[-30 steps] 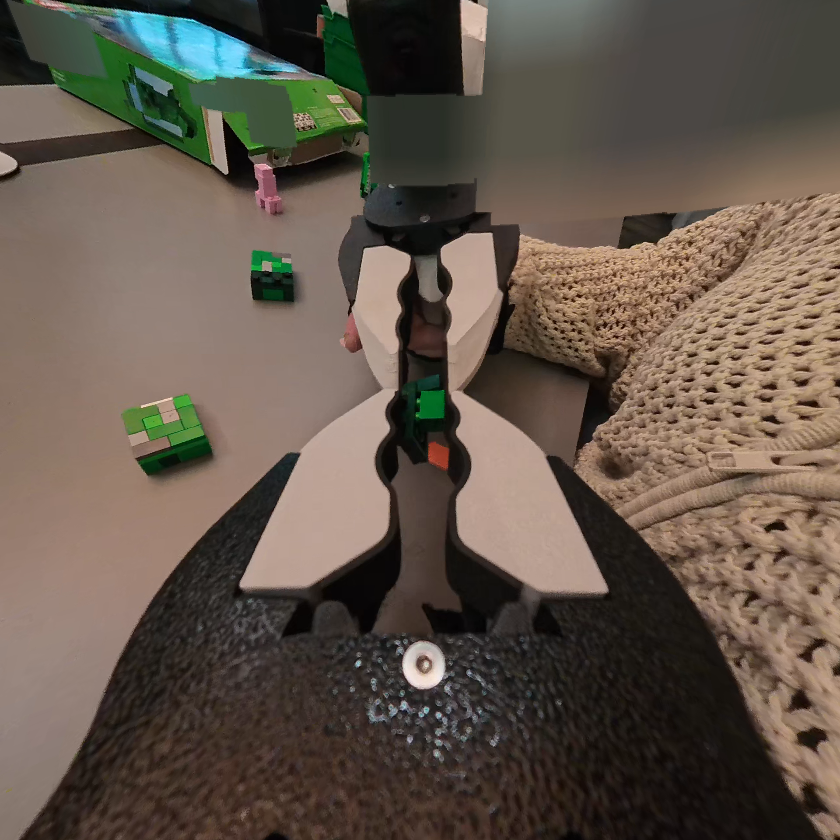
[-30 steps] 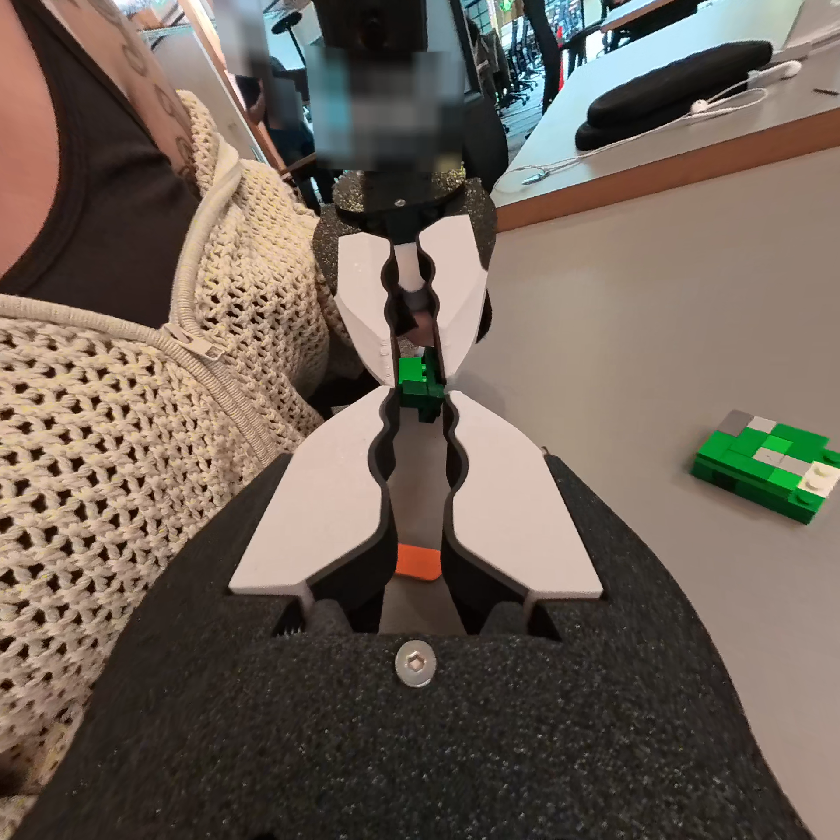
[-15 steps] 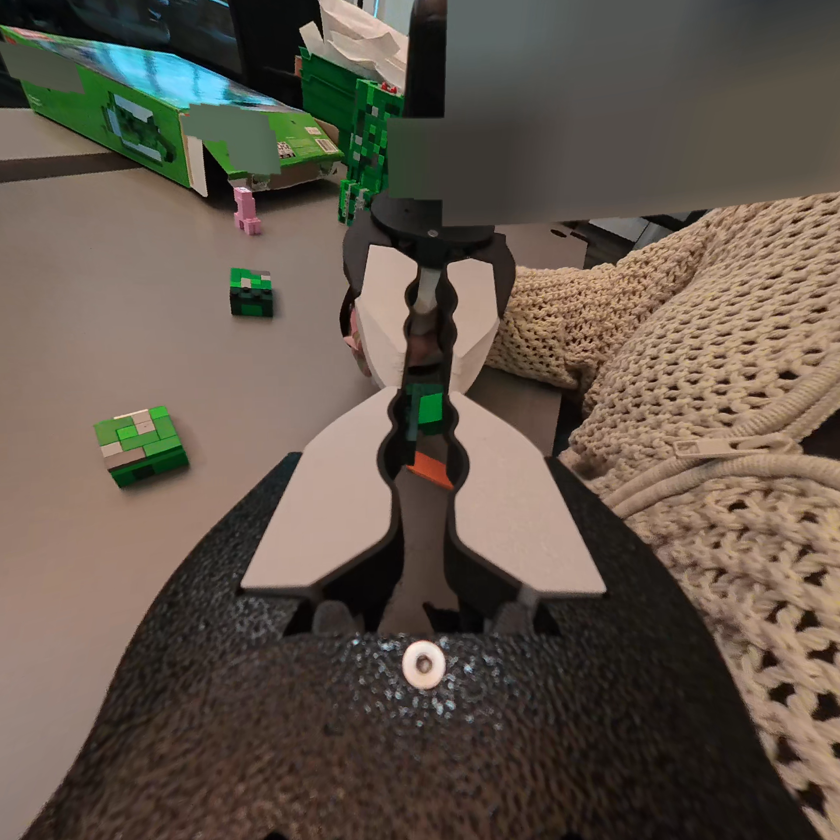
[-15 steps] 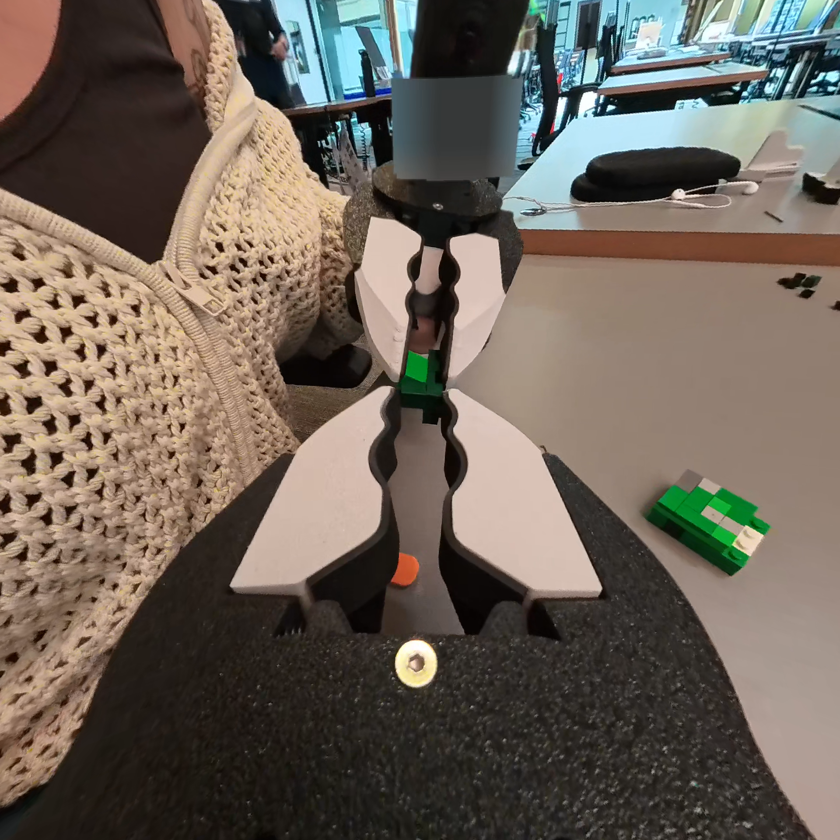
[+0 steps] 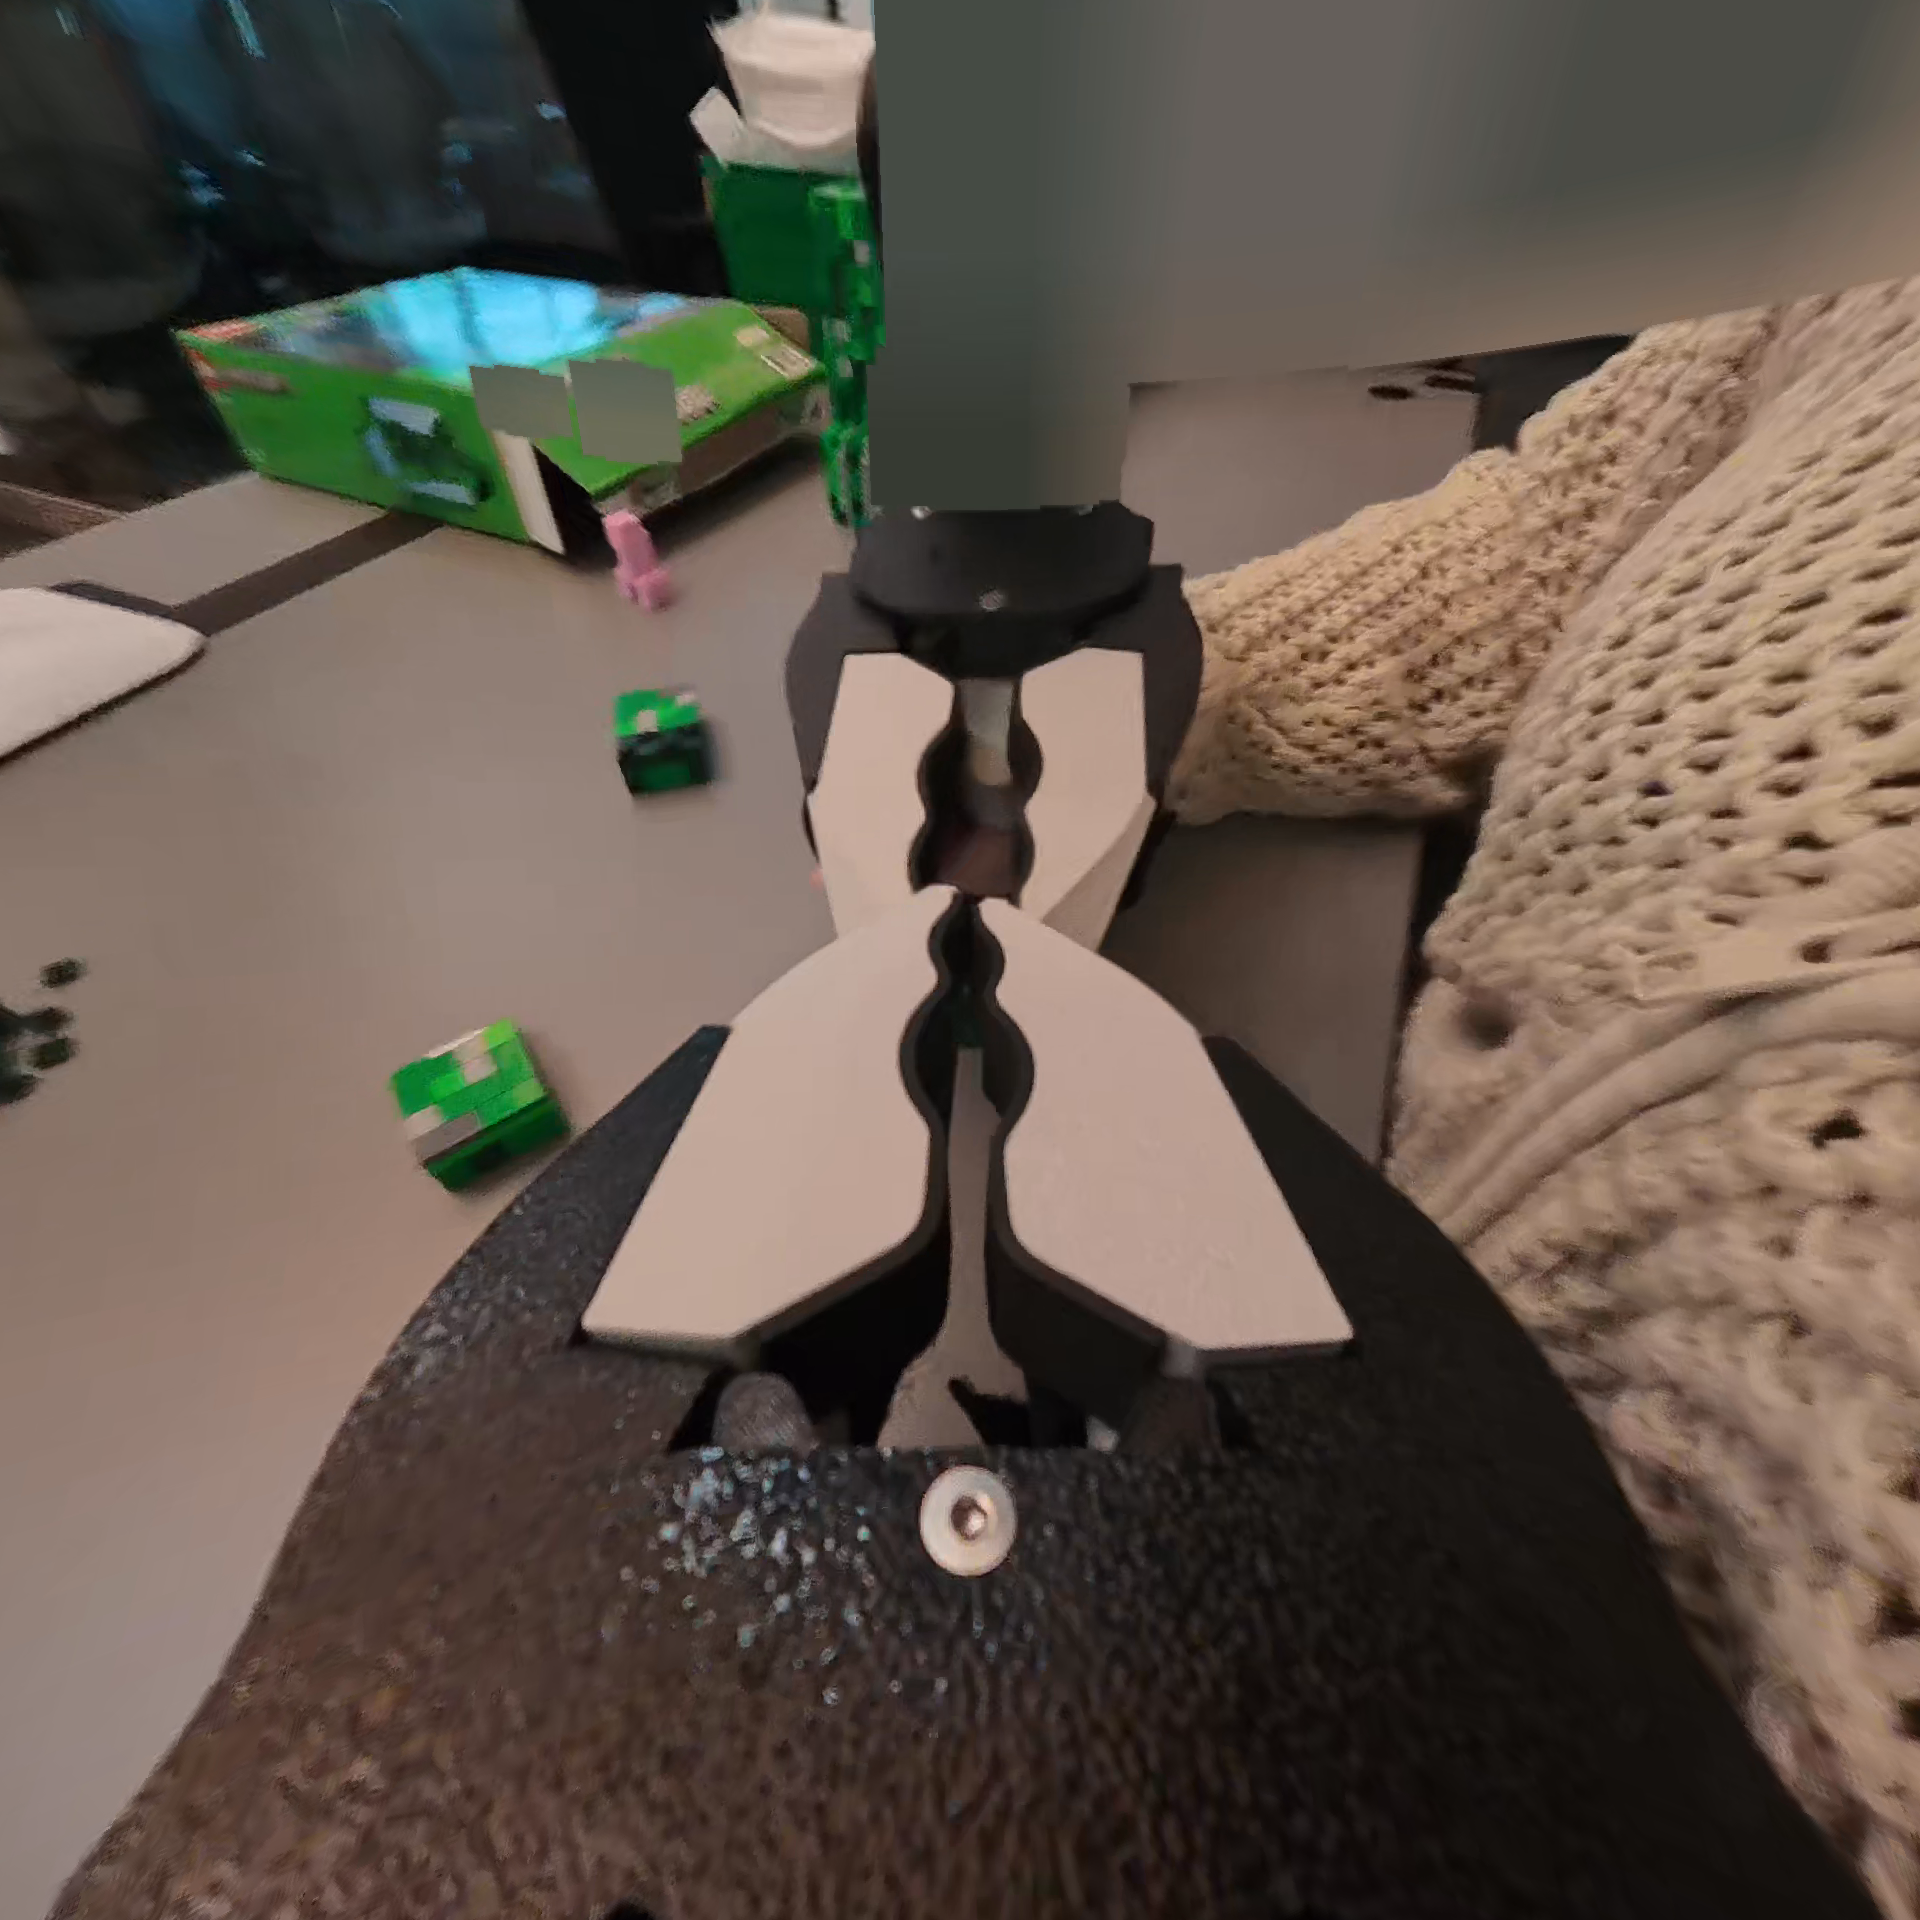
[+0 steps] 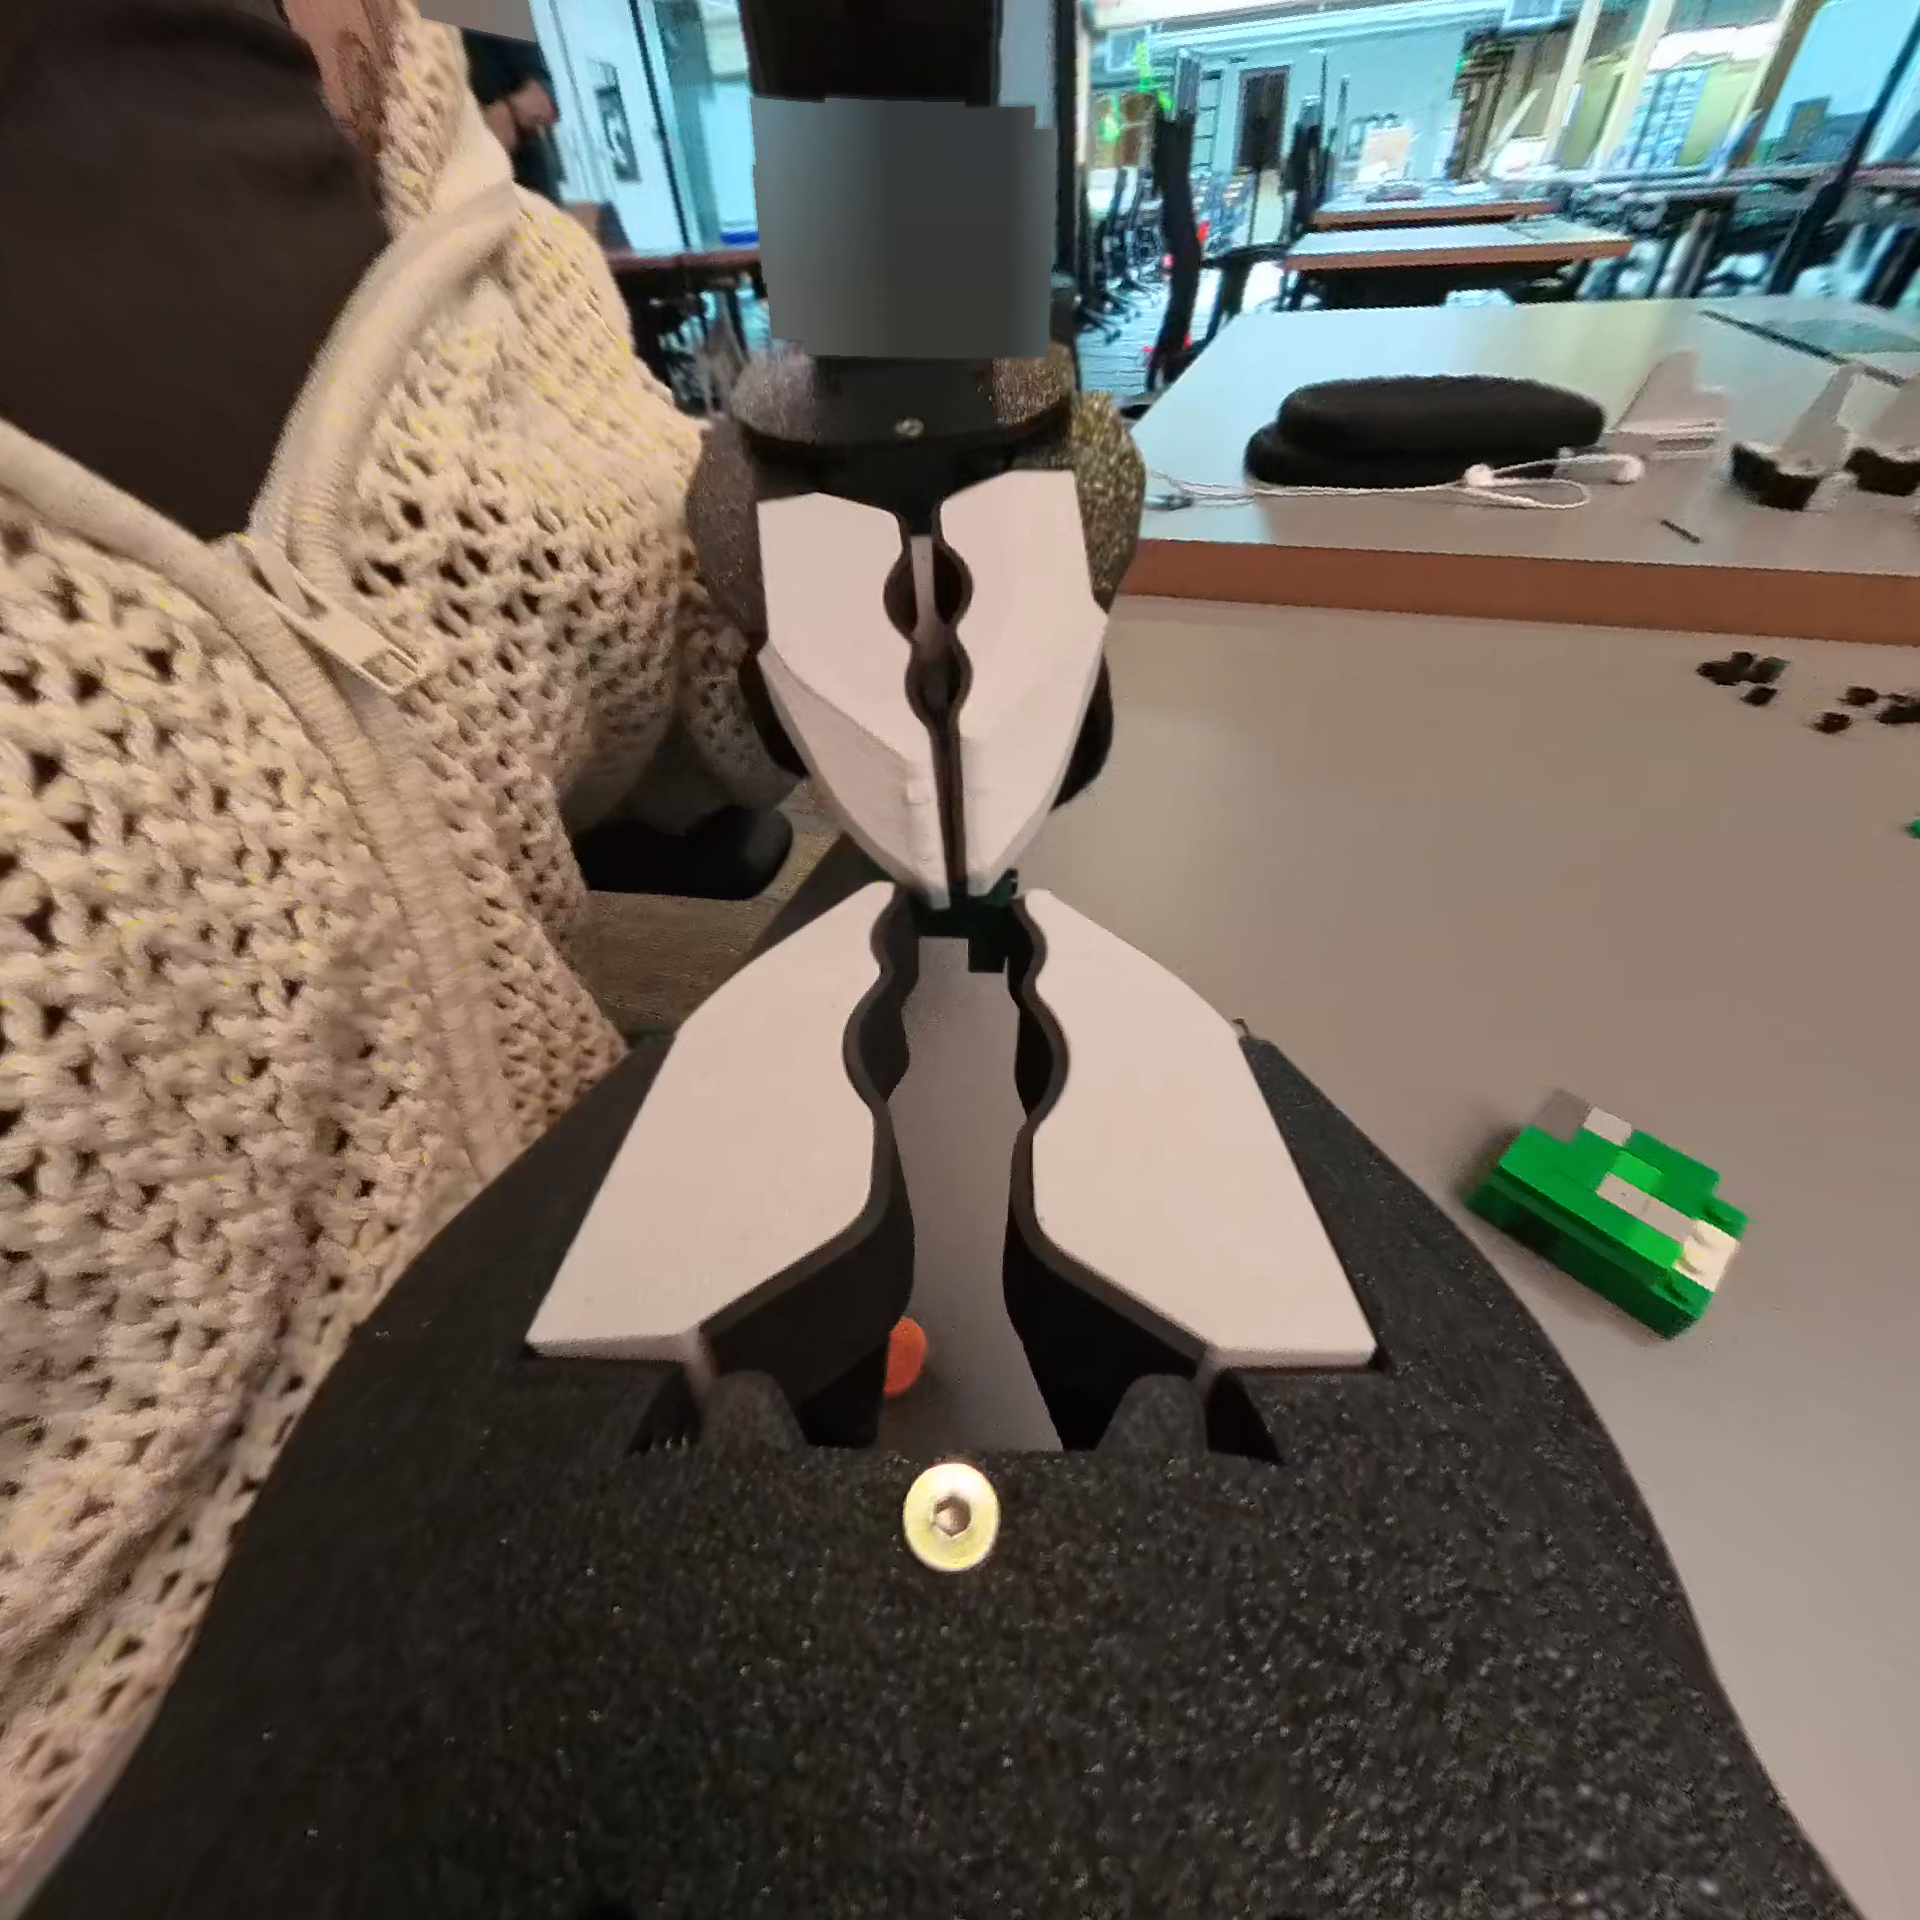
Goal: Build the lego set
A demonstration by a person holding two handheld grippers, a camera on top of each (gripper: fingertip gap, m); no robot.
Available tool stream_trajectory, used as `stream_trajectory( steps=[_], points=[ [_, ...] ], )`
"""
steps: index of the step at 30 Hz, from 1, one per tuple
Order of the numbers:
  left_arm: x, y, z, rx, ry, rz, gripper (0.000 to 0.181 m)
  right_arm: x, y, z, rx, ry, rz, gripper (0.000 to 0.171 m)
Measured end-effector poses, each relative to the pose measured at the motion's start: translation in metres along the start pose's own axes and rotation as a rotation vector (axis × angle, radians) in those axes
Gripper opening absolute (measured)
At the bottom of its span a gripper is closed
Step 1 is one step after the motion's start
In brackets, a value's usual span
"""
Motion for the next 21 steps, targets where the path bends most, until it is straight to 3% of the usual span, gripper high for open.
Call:
stream_trajectory(
  steps=[3,11,21],
  points=[
    [0.002,0.004,-0.006,0.075,0.021,0.003,0.000,0.000,-0.002,0.003,-0.034,-0.001,-0.002,0.016],
    [0.014,0.019,-0.026,0.116,-0.130,-0.076,0.000,0.016,0.000,0.020,-0.041,0.173,-0.061,0.016],
    [0.021,0.023,-0.023,0.137,-0.174,-0.098,0.000,0.013,0.001,0.017,0.050,0.220,-0.092,0.016]
  ],
)
Point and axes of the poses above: each gripper's, where its closed fingertips meet, x back along the fingers, y out of its underside, z = x × y across the jaws, the point moved 10 cm from there along x, back along the fingers, and after that the axes turned 13 degrees about -x, right-handed, at the moved point
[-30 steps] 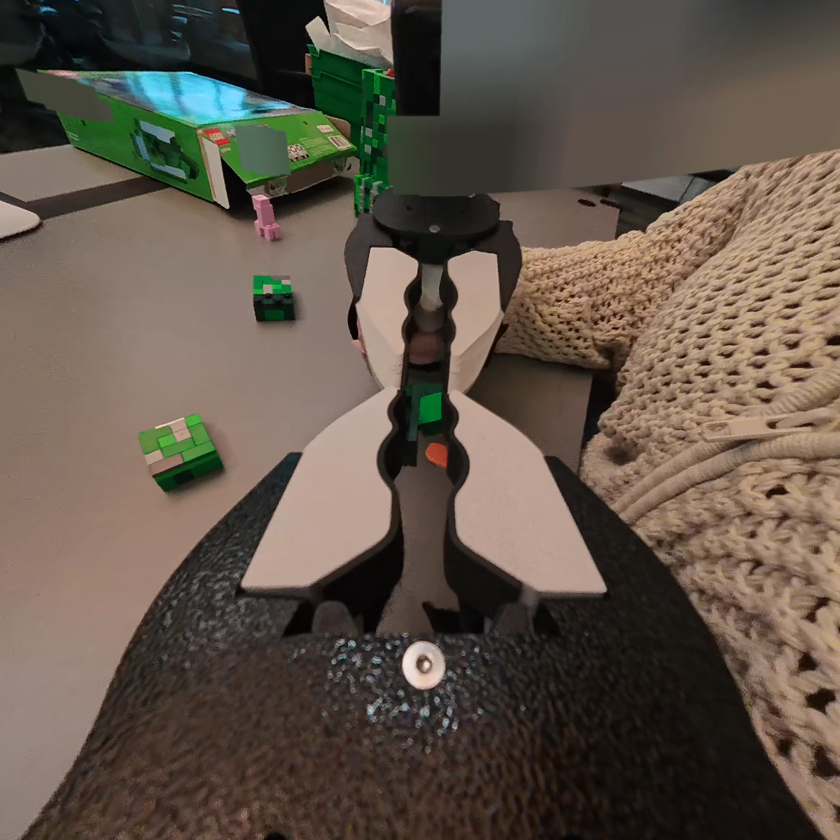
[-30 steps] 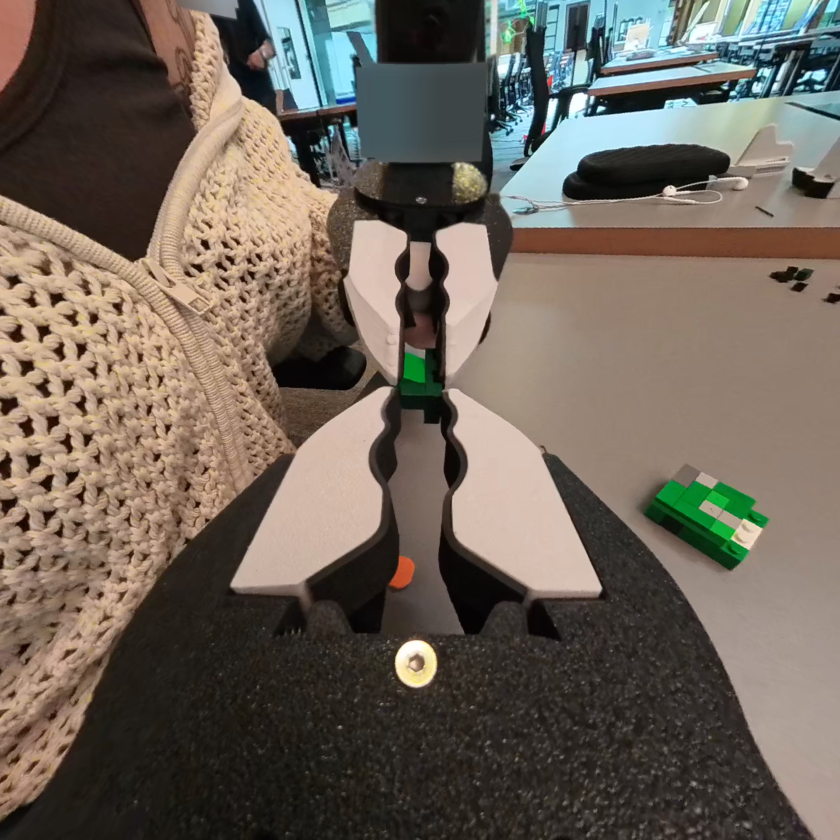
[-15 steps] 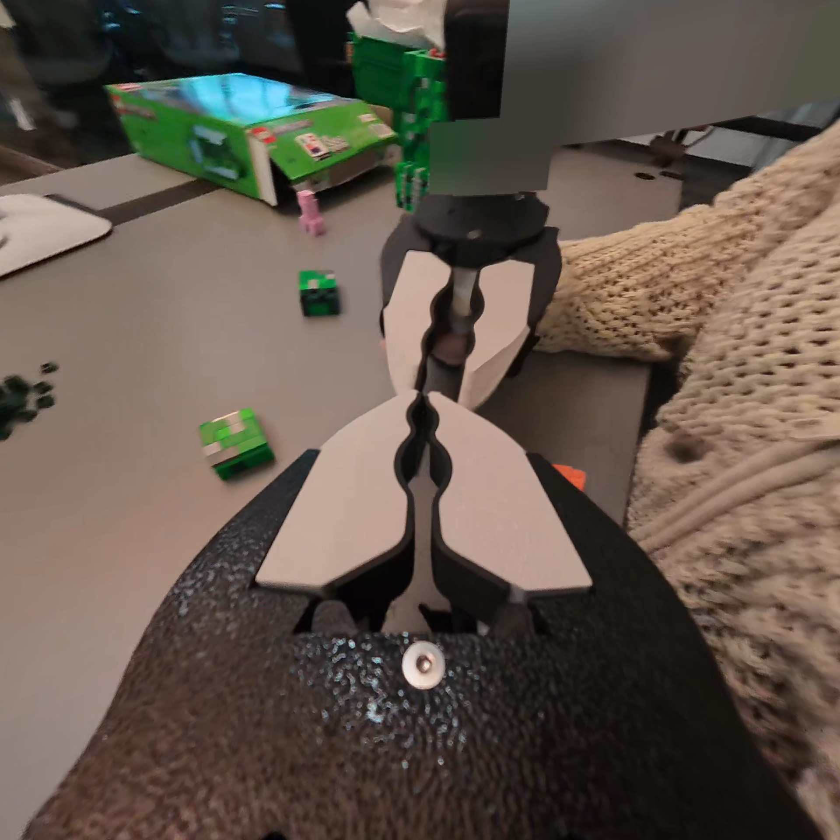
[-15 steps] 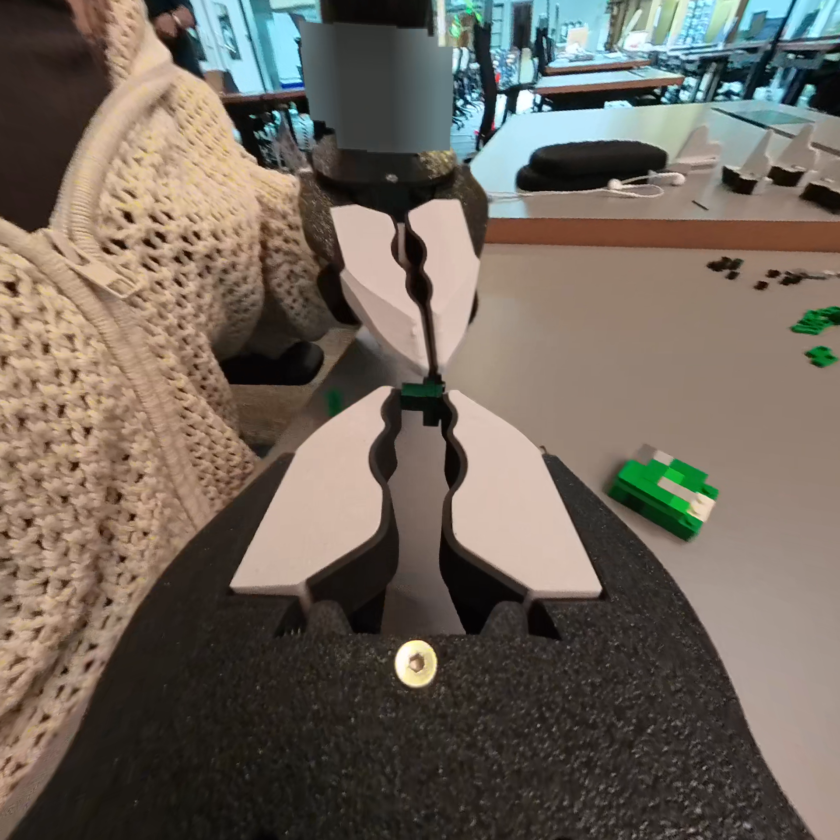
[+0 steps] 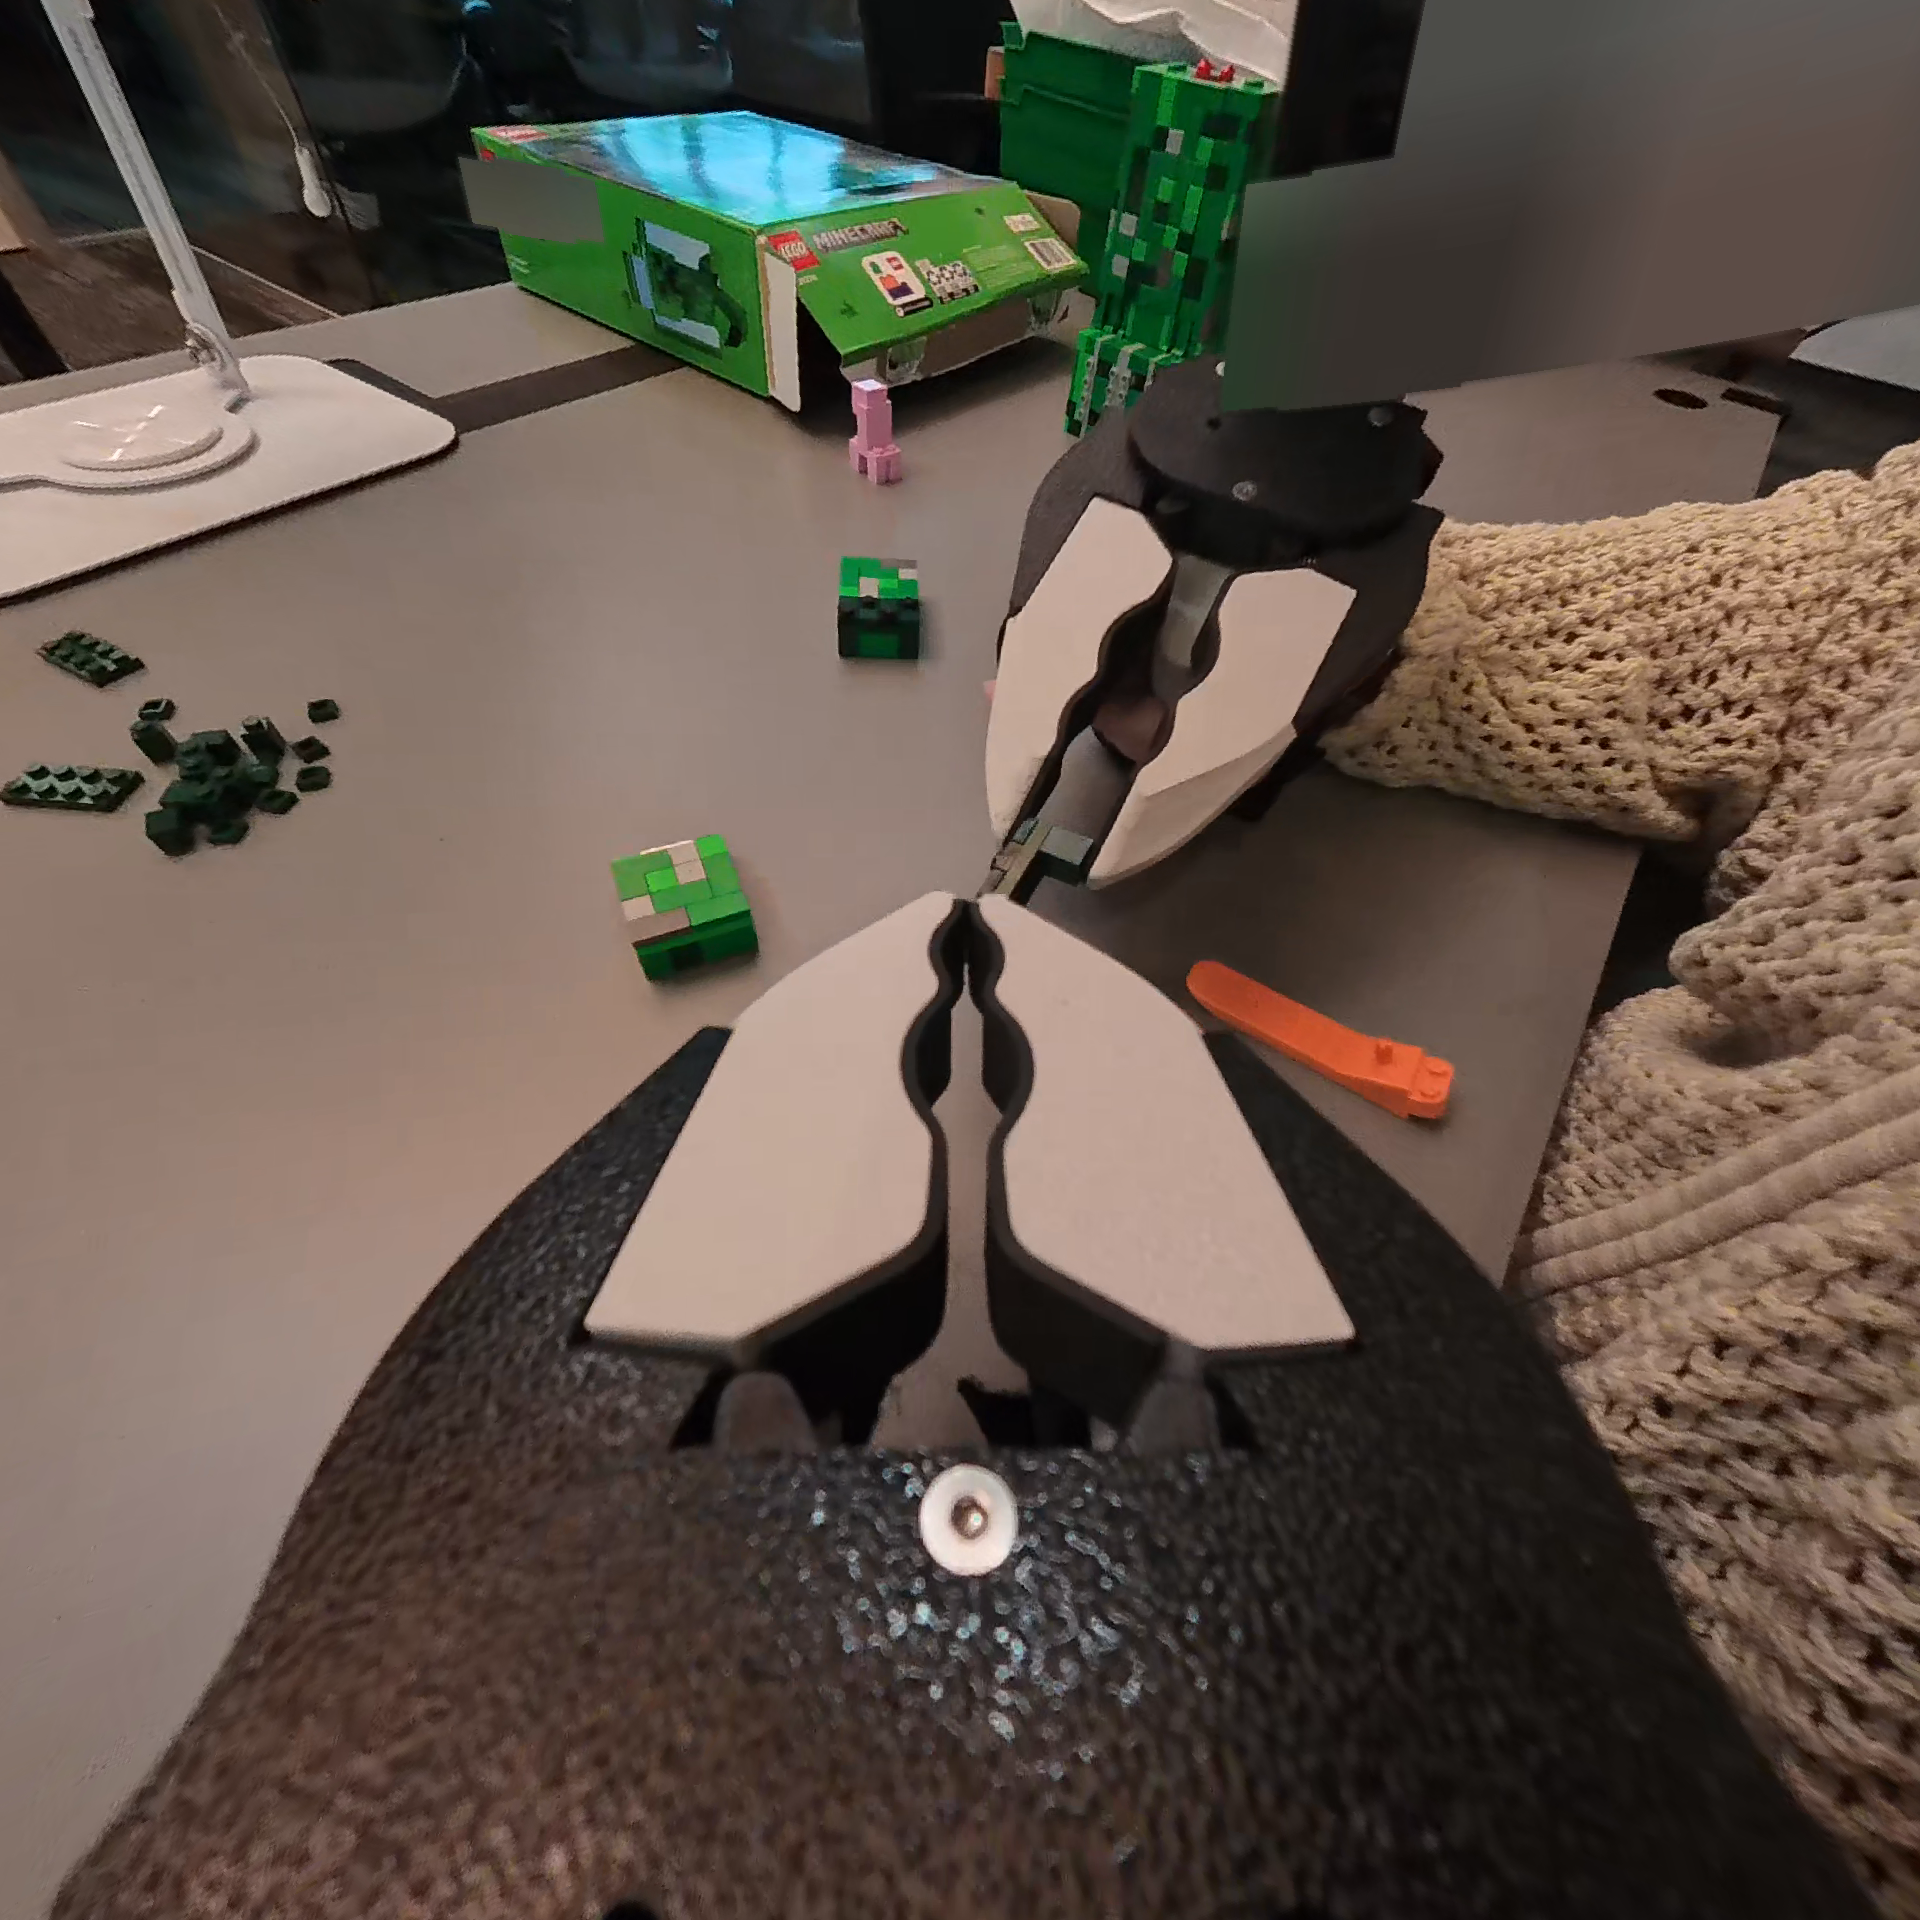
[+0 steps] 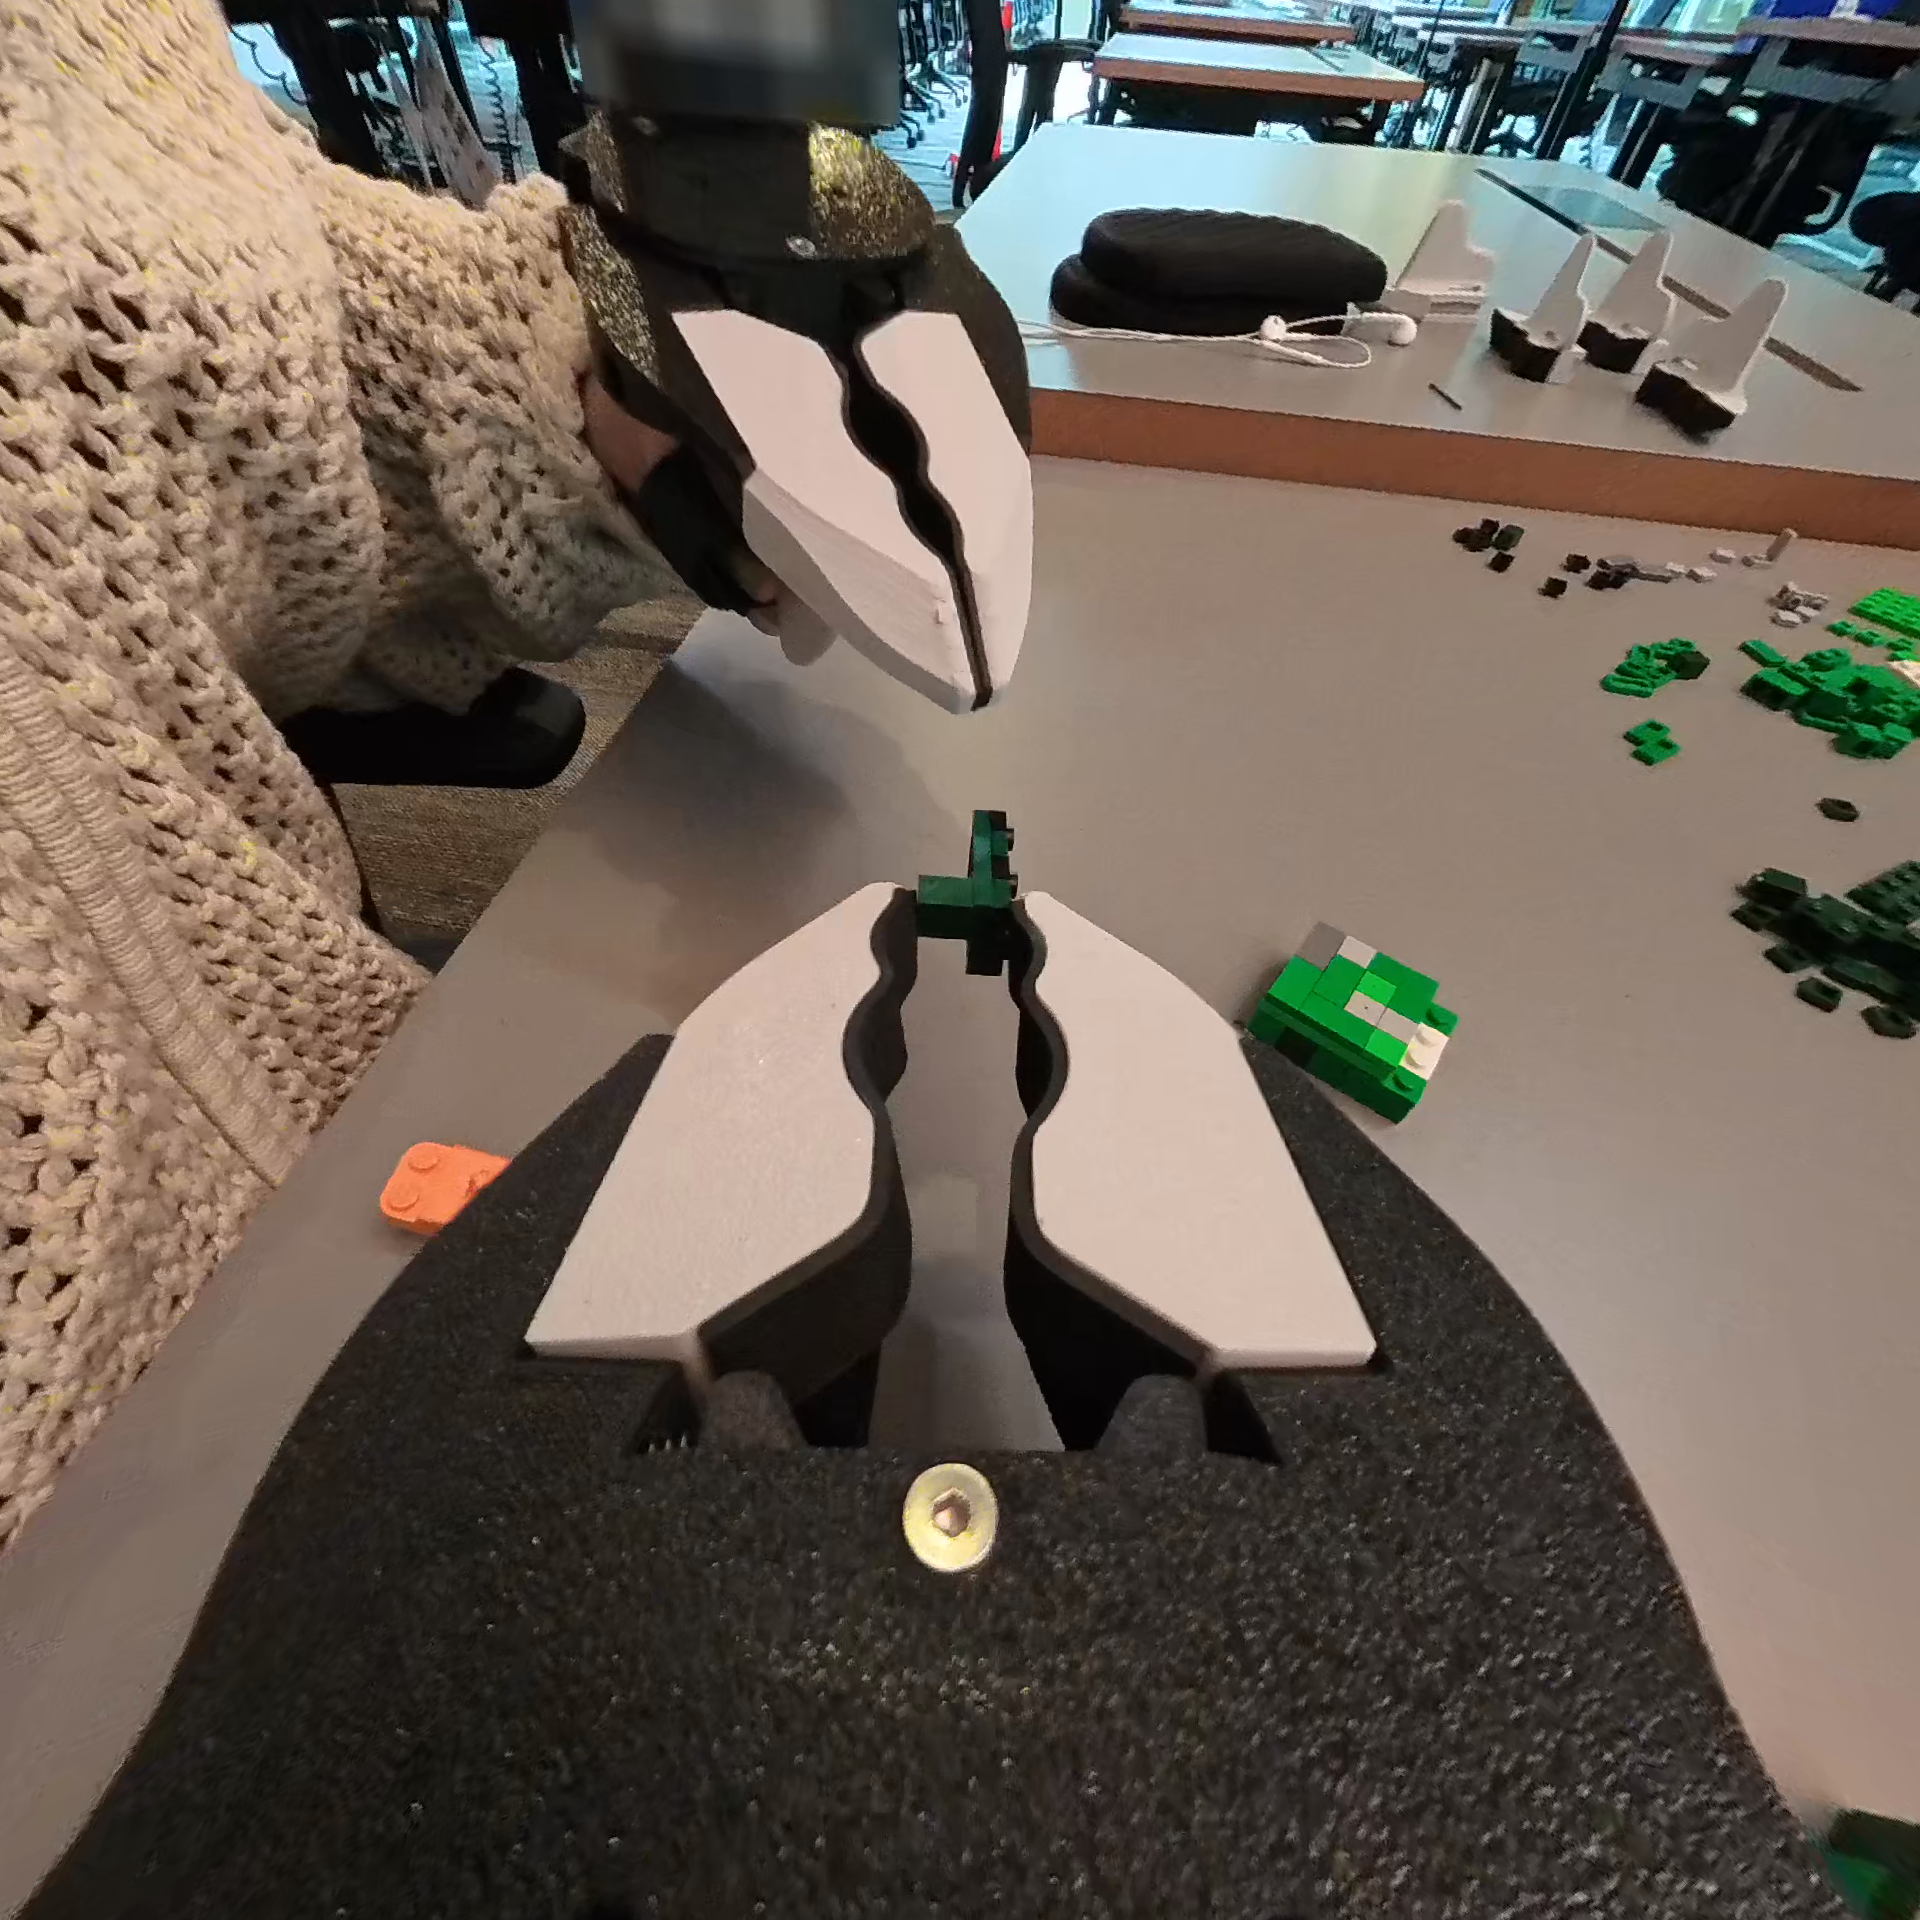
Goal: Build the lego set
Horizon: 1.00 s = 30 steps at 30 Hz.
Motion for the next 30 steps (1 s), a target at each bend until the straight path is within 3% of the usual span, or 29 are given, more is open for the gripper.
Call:
stream_trajectory(
  steps=[11,17,25,30],
  points=[
    [0.008,0.000,-0.001,0.016,-0.038,0.015,0.000,0.000,0.000,-0.001,0.024,0.004,0.007,0.016],
    [0.018,-0.012,0.001,-0.009,-0.157,0.040,0.000,-0.001,0.001,-0.005,0.063,0.008,0.010,0.016],
    [0.037,-0.033,0.031,-0.005,-0.293,0.099,0.000,0.001,0.001,-0.006,0.082,0.012,0.035,0.016],
    [0.047,-0.038,0.058,-0.035,-0.343,0.040,0.000,0.003,0.002,-0.007,0.090,0.018,0.045,0.016]
  ],
)
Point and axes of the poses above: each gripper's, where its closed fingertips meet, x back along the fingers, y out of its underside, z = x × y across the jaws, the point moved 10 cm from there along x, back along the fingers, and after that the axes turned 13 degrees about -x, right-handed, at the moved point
